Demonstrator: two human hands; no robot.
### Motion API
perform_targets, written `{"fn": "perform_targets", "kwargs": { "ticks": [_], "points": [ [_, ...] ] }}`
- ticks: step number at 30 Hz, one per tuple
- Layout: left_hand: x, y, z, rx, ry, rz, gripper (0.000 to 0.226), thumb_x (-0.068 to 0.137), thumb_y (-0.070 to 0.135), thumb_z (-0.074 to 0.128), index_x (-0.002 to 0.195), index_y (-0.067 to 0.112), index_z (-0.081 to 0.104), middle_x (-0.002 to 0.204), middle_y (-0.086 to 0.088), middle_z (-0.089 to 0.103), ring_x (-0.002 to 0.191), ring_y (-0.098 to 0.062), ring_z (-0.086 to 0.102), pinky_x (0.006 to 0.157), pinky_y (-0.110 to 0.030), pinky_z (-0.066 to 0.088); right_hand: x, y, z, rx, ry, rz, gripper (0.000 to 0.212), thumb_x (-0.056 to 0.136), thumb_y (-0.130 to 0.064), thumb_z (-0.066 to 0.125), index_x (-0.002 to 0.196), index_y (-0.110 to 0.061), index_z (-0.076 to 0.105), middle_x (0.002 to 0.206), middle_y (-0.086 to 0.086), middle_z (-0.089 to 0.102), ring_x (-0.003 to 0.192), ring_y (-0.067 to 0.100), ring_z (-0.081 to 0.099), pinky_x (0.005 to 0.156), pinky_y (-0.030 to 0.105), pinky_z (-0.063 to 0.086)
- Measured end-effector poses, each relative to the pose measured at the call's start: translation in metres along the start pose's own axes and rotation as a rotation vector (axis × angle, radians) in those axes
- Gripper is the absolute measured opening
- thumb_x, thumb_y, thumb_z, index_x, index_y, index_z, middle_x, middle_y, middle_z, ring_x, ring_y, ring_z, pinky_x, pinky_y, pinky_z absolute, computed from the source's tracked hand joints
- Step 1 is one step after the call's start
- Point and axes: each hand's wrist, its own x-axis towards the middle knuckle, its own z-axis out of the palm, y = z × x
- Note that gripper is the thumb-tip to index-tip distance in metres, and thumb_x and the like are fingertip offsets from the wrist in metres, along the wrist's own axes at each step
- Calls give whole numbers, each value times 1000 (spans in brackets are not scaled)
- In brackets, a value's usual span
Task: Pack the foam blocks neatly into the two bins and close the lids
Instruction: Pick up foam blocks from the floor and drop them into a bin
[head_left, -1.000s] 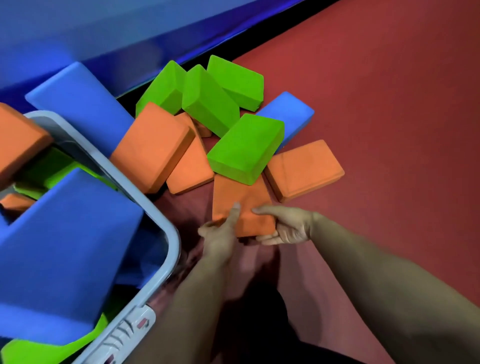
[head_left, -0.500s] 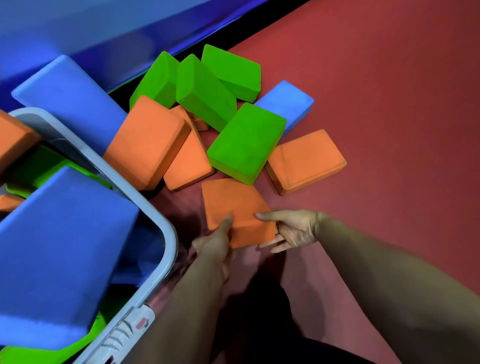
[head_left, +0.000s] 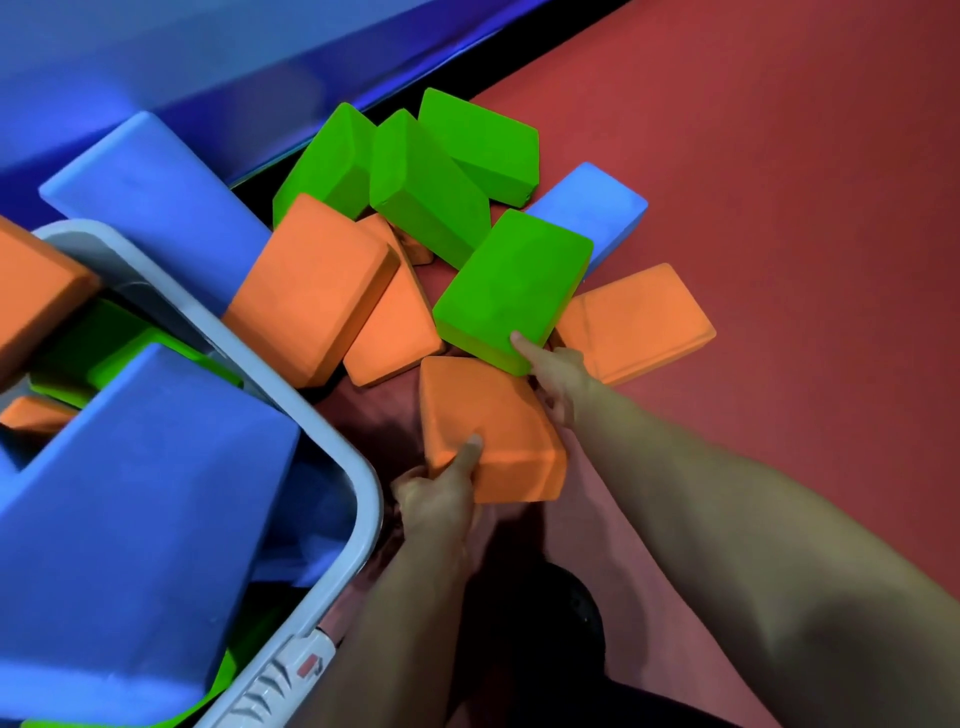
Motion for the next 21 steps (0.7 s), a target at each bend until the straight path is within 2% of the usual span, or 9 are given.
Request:
{"fn": "perform_targets", "kwargs": {
  "ticks": [1,3,5,7,9,10,14,19,21],
  "points": [
    [0,1,0,-7,-8,14,104,41,57,94,121,7,52,112,-12,69,95,-29,72,89,-49,60,0,-1,2,12,-4,-15,113,51,-71,87,138,-8,52,112,7,69,71,18,63,44,20,43],
    [0,1,0,-33,-23,33,108,32,58,92,120,11,49,114,-11,68,97,-30,72,91,-50,59,-14,-9,3,45,-18,-27,67,77,-49,84,125,-7,62,91,3,68,51,8,58,36,15,38],
    [-4,0,3,-21,-48,35,104,34,59,92,117,16,45,116,-11,67,98,-29,71,91,-49,58,-20,-13,-2,72,1,-34,36,88,-35,78,113,-12,66,84,0,68,55,7,62,41,15,43],
    [-15,-1,6,-4,-70,43,96,44,57,92,116,15,44,116,-10,66,99,-27,70,90,-47,58,-29,-16,-9,83,39,-56,35,85,-34,80,109,-11,69,96,4,76,75,16,70,63,25,57],
    [-24,-1,8,37,-86,59,106,36,63,88,119,15,45,119,-8,66,102,-28,70,96,-48,56,-38,-19,-18,81,65,-85,42,81,-34,82,112,-8,71,106,7,77,92,24,73,86,40,60],
    [-31,1,8,42,-98,66,110,31,65,86,120,15,46,118,-7,67,102,-28,70,97,-48,56,-45,-22,-22,79,77,-102,46,80,-34,83,115,-7,71,107,8,77,95,26,73,88,42,60],
    [-59,13,1,118,-176,125,114,30,76,87,124,17,59,113,-3,73,95,-23,74,89,-43,60,-86,-46,-41,105,124,-175,58,74,-38,84,121,-7,67,105,6,77,91,23,74,79,37,60],
    [-113,46,-32,148,-187,265,108,34,75,86,120,18,56,107,-2,71,89,-21,74,84,-45,62,-160,-71,-49,146,123,-303,48,79,-34,81,117,-8,70,105,2,78,99,24,74,89,41,59],
    [-136,59,-57,145,-179,330,101,37,75,86,118,24,55,106,1,72,90,-20,74,86,-46,61,-202,-79,-43,189,103,-330,46,80,-35,81,116,-8,69,104,3,77,93,24,74,74,34,60]
  ]
}}
